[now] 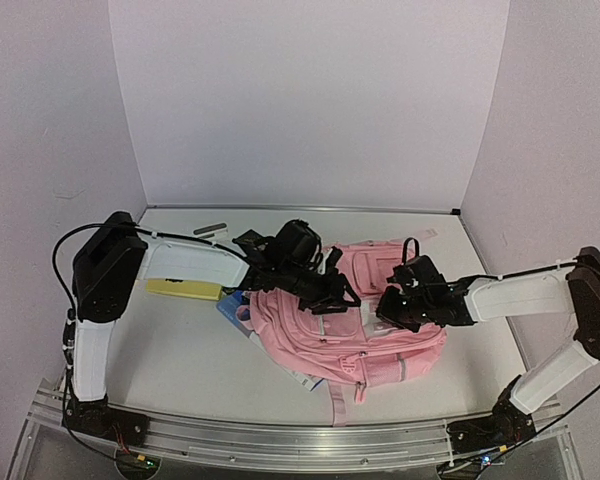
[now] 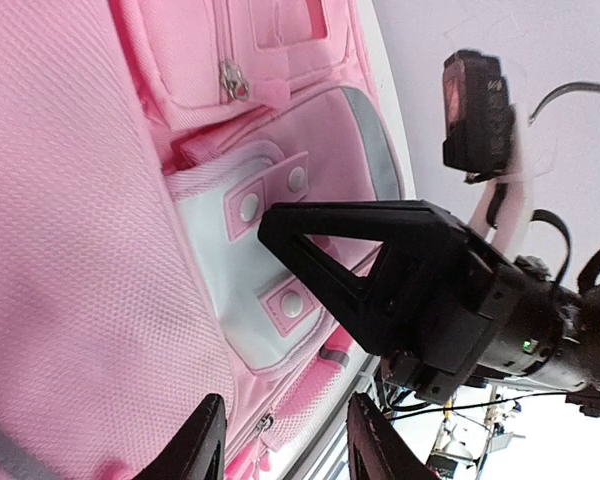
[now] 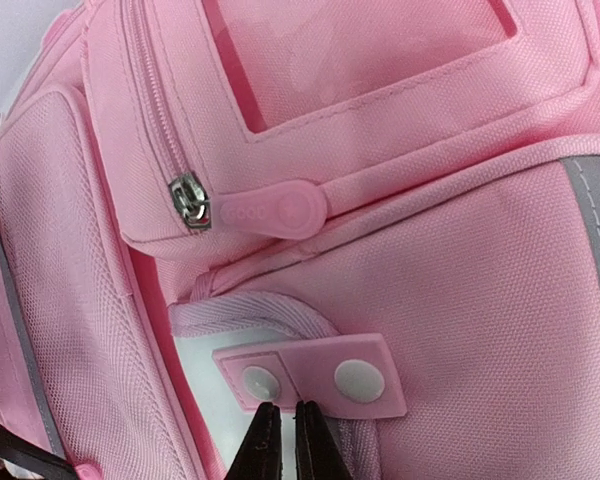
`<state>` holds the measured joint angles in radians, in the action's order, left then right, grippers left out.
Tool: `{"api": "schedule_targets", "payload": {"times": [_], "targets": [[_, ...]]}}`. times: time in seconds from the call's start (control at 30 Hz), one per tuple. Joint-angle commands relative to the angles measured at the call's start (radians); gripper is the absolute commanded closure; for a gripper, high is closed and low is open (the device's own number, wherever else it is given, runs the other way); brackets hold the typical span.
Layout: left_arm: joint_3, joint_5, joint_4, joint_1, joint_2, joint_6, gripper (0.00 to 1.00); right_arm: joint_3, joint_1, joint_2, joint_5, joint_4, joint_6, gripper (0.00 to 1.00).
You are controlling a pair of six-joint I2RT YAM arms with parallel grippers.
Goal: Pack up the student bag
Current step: Adjust the student bag at the center of the board.
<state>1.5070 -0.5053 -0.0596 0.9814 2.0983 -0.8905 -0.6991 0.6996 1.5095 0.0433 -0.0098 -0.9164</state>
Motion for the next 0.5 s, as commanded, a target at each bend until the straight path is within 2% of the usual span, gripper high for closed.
{"api": "schedule_targets", "payload": {"times": [0.0, 0.3, 0.47], "targets": [[-0.067, 0.038, 0.007, -0.062, -0.139, 0.034, 0.57, 0.073, -0.022, 0.039, -0.025, -0.136, -0.032, 0.91], [-0.224, 0.050, 0.009, -0.177, -0.294, 0.070, 0.46, 0.096, -0.059, 0.055, -0.044, -0.133, -0.023, 0.91], [-0.292, 0.050, -0.029, -0.251, -0.375, 0.104, 0.41, 0.021, -0.060, -0.001, -0.084, -0.137, 0.021, 0.89]]}}
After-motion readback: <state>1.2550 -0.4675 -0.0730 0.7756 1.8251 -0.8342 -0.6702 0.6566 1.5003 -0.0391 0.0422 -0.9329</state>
